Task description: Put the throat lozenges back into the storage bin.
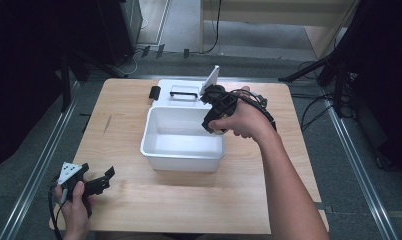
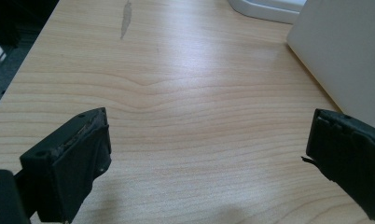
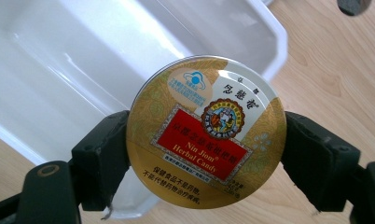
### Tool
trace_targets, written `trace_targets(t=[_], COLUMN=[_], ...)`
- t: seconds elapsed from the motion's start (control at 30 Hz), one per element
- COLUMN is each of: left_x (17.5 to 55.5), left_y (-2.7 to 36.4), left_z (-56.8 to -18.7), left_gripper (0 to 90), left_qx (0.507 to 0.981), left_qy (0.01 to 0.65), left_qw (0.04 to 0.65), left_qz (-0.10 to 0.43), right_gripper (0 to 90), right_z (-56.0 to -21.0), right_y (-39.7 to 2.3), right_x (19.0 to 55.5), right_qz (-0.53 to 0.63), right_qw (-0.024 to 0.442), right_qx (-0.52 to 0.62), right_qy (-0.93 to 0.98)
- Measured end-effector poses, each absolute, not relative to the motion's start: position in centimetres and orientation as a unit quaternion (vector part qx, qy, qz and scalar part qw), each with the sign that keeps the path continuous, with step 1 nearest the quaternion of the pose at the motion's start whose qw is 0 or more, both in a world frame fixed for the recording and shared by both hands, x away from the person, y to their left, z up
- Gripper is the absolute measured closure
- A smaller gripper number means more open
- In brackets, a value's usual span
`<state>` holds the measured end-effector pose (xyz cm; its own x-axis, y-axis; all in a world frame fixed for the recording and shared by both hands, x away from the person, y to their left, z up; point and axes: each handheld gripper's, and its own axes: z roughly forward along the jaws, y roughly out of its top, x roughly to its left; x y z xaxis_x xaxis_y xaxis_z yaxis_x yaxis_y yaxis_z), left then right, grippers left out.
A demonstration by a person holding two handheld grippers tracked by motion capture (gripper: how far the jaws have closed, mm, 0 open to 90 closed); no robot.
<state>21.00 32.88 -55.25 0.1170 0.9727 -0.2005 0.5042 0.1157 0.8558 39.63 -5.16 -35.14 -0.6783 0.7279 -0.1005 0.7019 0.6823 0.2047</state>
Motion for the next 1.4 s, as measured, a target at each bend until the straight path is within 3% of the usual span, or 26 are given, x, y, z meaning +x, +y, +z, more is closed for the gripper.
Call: trace_targets(t=[0.4,0.53,0.67,1.4], left_x=[21.0,21.0,21.0,21.0], left_y=[32.9,32.9,32.9,32.8], left_z=[-55.2,-55.2,-55.3,-55.2], left_gripper=[0.2,0.2,0.2,0.2], left_qx=[0.608,0.608,0.608,0.610], left_qy=[0.608,0.609,0.608,0.607], left_qw=[0.435,0.435,0.436,0.434], left_qz=[0.266,0.266,0.266,0.267], right_gripper=[20.7,20.7,20.7,25.2], right_z=[-36.8,-37.7,-39.3,-43.4], right_y=[-2.2,-2.1,-2.5,-2.4], right_x=[39.6,39.7,39.5,39.4], right_qz=[0.059,0.063,0.050,0.024], right_qw=[0.084,0.079,0.109,0.122], right_qx=[0.354,0.326,0.266,0.235], right_qy=[0.929,0.940,0.956,0.964])
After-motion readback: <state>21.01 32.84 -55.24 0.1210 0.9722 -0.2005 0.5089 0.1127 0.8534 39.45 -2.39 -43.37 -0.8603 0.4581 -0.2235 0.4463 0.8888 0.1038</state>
